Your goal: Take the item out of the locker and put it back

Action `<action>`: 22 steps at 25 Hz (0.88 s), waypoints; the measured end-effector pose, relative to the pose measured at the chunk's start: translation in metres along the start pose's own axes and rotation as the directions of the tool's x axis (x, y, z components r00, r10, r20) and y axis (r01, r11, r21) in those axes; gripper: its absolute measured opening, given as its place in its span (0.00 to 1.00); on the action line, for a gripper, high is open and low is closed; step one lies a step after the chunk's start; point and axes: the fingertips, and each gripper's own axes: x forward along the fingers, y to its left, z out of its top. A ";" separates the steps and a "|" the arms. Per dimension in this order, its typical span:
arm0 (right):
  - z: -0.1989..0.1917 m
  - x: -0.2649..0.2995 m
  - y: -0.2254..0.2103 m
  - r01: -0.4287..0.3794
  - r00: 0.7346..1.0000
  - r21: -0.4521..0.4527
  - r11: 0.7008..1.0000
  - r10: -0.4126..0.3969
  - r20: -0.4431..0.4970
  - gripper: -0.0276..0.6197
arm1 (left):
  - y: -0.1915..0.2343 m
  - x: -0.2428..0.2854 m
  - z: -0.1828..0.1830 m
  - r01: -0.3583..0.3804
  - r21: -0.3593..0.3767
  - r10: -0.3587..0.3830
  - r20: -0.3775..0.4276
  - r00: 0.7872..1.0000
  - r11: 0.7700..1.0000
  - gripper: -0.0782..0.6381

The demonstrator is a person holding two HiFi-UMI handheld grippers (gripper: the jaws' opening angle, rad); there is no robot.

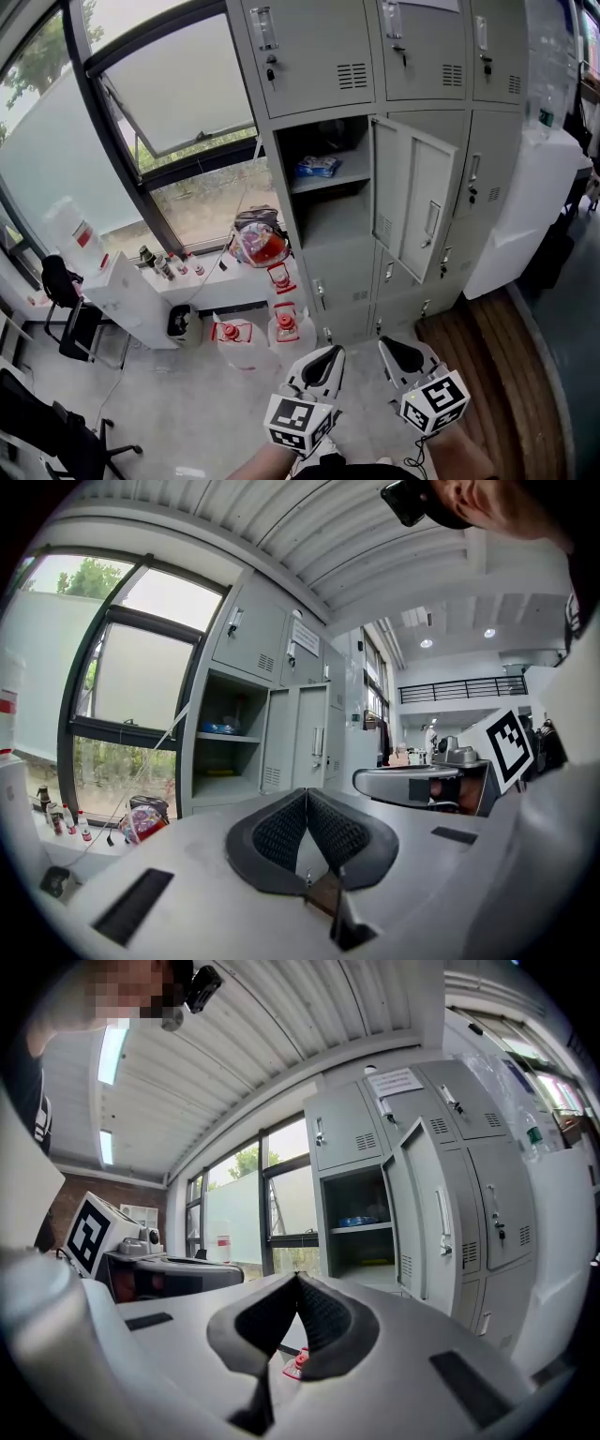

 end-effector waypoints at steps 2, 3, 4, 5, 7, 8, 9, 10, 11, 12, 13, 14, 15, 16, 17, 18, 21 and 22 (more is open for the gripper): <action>0.004 0.011 0.002 0.002 1.000 -0.015 1.000 -0.002 0.000 0.12 | 0.010 0.001 0.001 0.002 0.000 -0.002 0.001 1.000 1.000 0.13; 0.006 0.017 0.002 0.003 1.000 -0.026 1.000 -0.003 0.000 0.12 | 0.015 0.003 0.002 0.002 -0.001 -0.002 0.002 1.000 1.000 0.13; 0.008 0.023 0.003 0.006 1.000 -0.040 0.999 -0.006 0.001 0.12 | 0.021 0.004 0.002 0.003 -0.001 -0.003 0.003 1.000 1.000 0.13; 0.010 0.028 0.003 0.009 1.000 -0.053 0.999 -0.009 0.001 0.12 | 0.026 0.005 0.002 0.004 -0.001 -0.004 0.005 1.000 1.000 0.13; 0.015 0.040 0.004 0.016 1.000 -0.074 0.997 -0.015 0.004 0.12 | 0.037 0.008 0.003 0.008 -0.001 -0.008 0.007 1.000 1.000 0.13; 0.017 0.047 0.004 0.019 1.000 -0.080 0.997 -0.018 0.006 0.12 | 0.042 0.010 0.004 0.011 0.002 -0.011 0.009 1.000 1.000 0.13; 0.019 0.053 0.004 0.022 1.000 -0.085 0.996 -0.022 0.009 0.12 | 0.047 0.011 0.005 0.015 0.005 -0.015 0.012 1.000 1.000 0.13; 0.021 0.059 0.004 0.026 1.000 -0.091 0.996 -0.025 0.011 0.12 | 0.053 0.012 0.006 0.018 0.008 -0.018 0.016 1.000 1.000 0.13; 0.023 0.066 0.004 0.029 1.000 -0.097 0.995 -0.028 0.013 0.12 | 0.058 0.013 0.008 0.021 0.010 -0.021 0.020 1.000 1.000 0.13; 0.026 0.072 0.004 0.033 0.999 -0.102 0.994 -0.031 0.016 0.12 | 0.064 0.014 0.009 0.023 0.011 -0.024 0.024 0.999 1.000 0.13; 0.028 0.079 0.004 0.035 0.999 -0.106 0.994 -0.034 0.018 0.12 | 0.069 0.015 0.011 0.026 0.014 -0.026 0.027 0.999 1.000 0.13; 0.030 0.085 0.005 0.038 0.999 -0.112 0.993 -0.036 0.020 0.12 | 0.075 0.016 0.012 0.029 0.017 -0.029 0.030 0.999 0.999 0.13; 0.033 0.092 0.006 0.040 0.999 -0.119 0.992 -0.037 0.022 0.12 | 0.081 0.017 0.014 0.031 0.021 -0.032 0.033 0.999 0.999 0.13; 0.035 0.098 0.006 0.042 0.999 -0.127 0.991 -0.039 0.024 0.12 | 0.086 0.018 0.016 0.033 0.025 -0.034 0.036 0.999 0.999 0.13; 0.038 0.104 0.007 0.045 0.999 -0.134 0.990 -0.042 0.026 0.12 | 0.091 0.019 0.018 0.035 0.029 -0.036 0.038 0.999 0.999 0.13; 0.040 0.109 0.007 0.049 0.999 -0.141 0.989 -0.046 0.028 0.12 | 0.096 0.019 0.020 0.037 0.032 -0.038 0.039 0.999 0.999 0.13; 0.046 0.122 0.006 0.067 0.997 -0.158 0.985 -0.063 0.033 0.12 | 0.107 0.019 0.025 0.045 0.042 -0.047 0.042 0.998 0.998 0.13; 0.049 0.126 0.005 0.074 0.997 -0.164 0.984 -0.069 0.035 0.12 | 0.109 0.019 0.027 0.047 0.047 -0.050 0.044 0.998 0.998 0.13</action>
